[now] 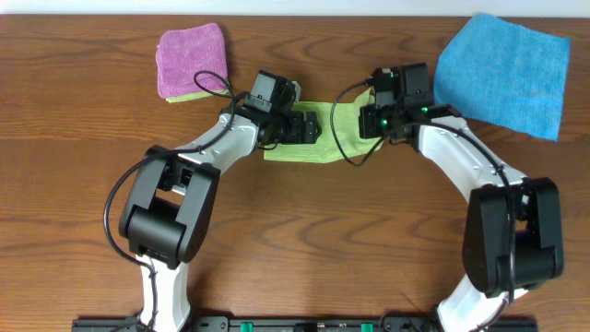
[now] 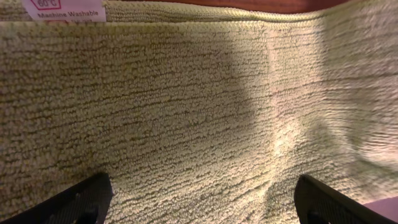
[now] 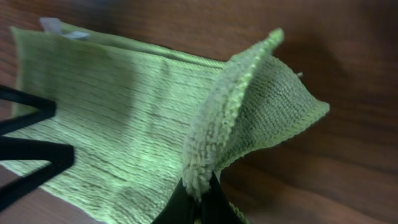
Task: Fold the cloth
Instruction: 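Fold the right end over toward the left gripper with the right gripper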
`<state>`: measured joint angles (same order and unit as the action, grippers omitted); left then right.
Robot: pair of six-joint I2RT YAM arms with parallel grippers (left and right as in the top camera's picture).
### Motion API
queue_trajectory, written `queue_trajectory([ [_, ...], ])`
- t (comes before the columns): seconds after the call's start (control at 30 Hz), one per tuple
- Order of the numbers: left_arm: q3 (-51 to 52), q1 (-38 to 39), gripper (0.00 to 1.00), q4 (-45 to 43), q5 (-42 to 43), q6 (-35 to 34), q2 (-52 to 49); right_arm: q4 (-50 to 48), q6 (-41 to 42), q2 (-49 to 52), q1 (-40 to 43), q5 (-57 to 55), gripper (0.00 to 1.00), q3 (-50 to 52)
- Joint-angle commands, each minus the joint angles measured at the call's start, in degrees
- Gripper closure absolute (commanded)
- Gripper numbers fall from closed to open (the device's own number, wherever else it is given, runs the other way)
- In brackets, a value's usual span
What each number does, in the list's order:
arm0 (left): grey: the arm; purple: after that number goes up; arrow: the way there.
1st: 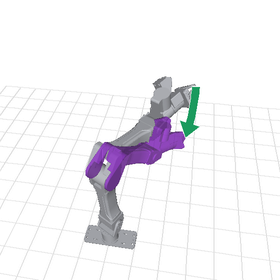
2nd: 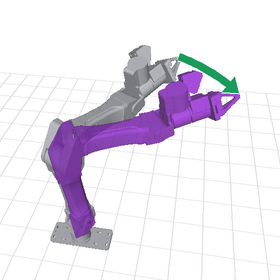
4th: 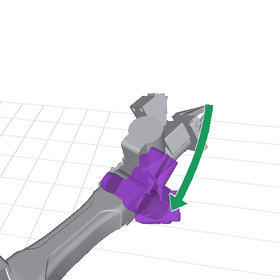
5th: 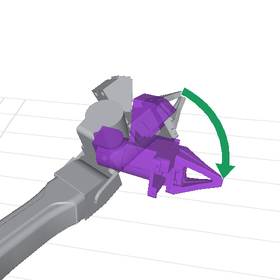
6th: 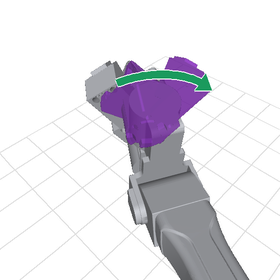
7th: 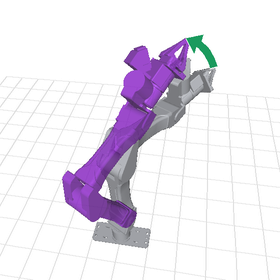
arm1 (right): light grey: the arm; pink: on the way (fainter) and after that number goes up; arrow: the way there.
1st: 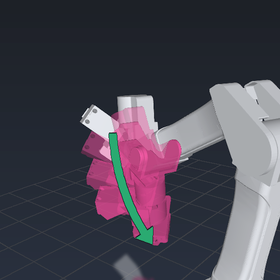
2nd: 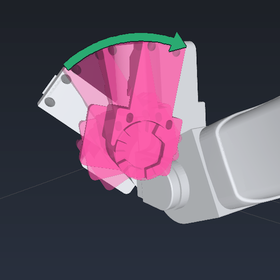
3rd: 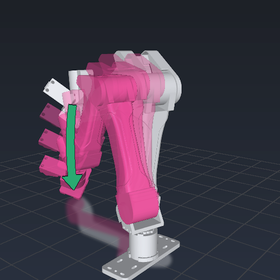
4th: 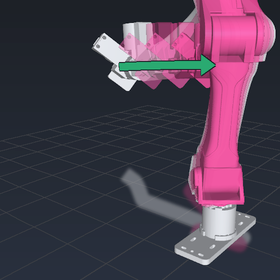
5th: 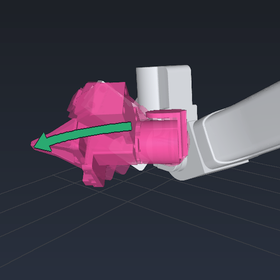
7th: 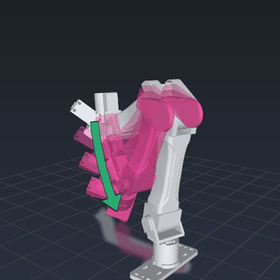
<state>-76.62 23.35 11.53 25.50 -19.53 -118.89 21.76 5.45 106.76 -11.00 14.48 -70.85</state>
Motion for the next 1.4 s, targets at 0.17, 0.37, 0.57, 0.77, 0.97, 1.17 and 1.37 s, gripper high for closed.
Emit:
queue_trajectory([
  [0.17, -0.81, -2.67, 0.05, 0.24, 2.58, -0.17, 3.74, 2.05, 0.28, -1.14, -3.65, -0.42, 0.99, -5.55],
  [0.37, -0.81, -5.53, 0.05, 0.98, 2.6, -0.15, 9.64, 2.99, 0.28, -1.14, -6.38, -0.39, 0.99, -5.55],
  [0.57, -0.81, -7.37, 0.05, 3.43, 2.58, -0.15, 12.92, 2.4, 0.31, -1.14, -10.05, -0.66, 0.99, -5.55],
  [0.77, -0.81, -10.78, 0.05, 9.44, 1.62, 2.01, 15.67, 1.09, 0.35, -1.14, -12.81, -1.05, 0.99, -5.55],
  [0.97, -0.81, -16.83, 0.05, 15.54, -0.9, 6.45, 20.72, -2.64, 1.79, -1.11, -14.8, -3.87, 0.99, -5.55],
  [1.17, -0.81, -21.18, 0.05, 22.47, -0.81, 9.66, 24.09, -4.87, 1.79, -0.98, -17.09, -7.23, 0.99, -5.55],
  [1.37, -0.81, -21.51, 0.05, 27.76, -0.92, 12.35, 24.2, -4.72, 2.86, 0.48, -19.56, -8.61, 0.99, -5.49],
])
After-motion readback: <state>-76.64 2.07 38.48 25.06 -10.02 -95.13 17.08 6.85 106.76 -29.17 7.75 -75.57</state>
